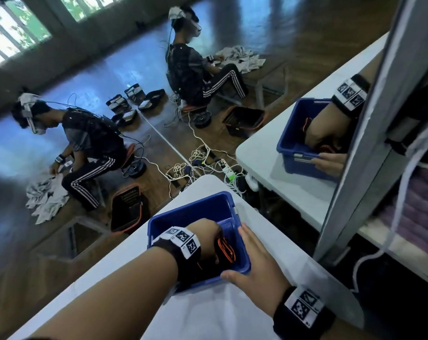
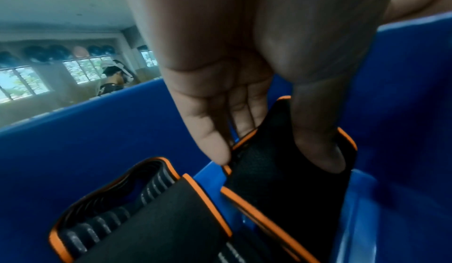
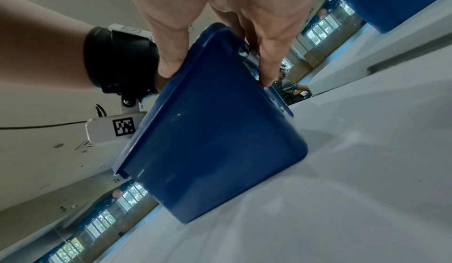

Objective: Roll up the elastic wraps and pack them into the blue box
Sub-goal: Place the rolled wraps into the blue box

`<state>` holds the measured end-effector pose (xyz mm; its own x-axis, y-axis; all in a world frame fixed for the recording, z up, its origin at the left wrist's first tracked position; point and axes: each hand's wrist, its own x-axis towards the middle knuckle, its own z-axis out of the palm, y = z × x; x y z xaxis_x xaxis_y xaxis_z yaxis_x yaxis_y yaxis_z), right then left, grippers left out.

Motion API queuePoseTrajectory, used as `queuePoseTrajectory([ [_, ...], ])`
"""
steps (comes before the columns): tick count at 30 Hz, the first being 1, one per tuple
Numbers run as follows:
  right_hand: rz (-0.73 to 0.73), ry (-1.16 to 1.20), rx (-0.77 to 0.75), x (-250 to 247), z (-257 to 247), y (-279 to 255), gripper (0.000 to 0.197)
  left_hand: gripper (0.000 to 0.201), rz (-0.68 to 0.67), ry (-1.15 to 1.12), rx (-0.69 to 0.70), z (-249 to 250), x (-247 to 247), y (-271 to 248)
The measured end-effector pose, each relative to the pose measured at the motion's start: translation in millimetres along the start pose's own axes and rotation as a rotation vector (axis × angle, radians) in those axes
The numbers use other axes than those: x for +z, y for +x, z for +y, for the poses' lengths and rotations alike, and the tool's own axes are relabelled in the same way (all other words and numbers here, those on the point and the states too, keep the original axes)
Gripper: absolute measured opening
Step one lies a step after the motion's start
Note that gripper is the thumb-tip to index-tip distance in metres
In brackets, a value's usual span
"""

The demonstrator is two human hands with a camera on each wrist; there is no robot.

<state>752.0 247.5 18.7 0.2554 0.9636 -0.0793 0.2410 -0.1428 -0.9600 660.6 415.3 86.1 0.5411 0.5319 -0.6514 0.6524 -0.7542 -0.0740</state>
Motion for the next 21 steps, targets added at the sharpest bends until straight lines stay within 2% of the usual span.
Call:
queuePoseTrajectory([
  [3, -0.009, 0.001, -0.009, 0, 1, 0, 0.108, 0.059, -0.033, 0.022, 0.012, 3, 4, 4],
  [6, -0.007, 0.002, -0.005, 0, 2, -1, 0.109, 0.057, -0.083, 0.041, 0.056, 5, 6, 9],
  [9, -0.004, -0.015, -0.014, 1, 3, -3, 0.107, 0.039, -0.116, 0.099, 0.113, 10, 10, 8],
  [11, -0.009, -0.004, -0.014, 1, 4, -2, 0.107, 0.033, -0.092, 0.105, 0.123, 9, 12, 3],
  [14, -0.013, 0.008, -0.016, 1, 5, -1, 0.106, 0.036, 0.004, -0.032, 0.094, -3, 7, -10],
  [16, -0.021, 0.008, -0.019, 0, 5, -1, 0.104, 0.033, 0.115, -0.174, 0.051, -13, 0, -29],
  [21, -0.035, -0.002, -0.021, 3, 7, 1, 0.103, 0.010, 0.412, -0.473, -0.075, -34, 12, -117],
])
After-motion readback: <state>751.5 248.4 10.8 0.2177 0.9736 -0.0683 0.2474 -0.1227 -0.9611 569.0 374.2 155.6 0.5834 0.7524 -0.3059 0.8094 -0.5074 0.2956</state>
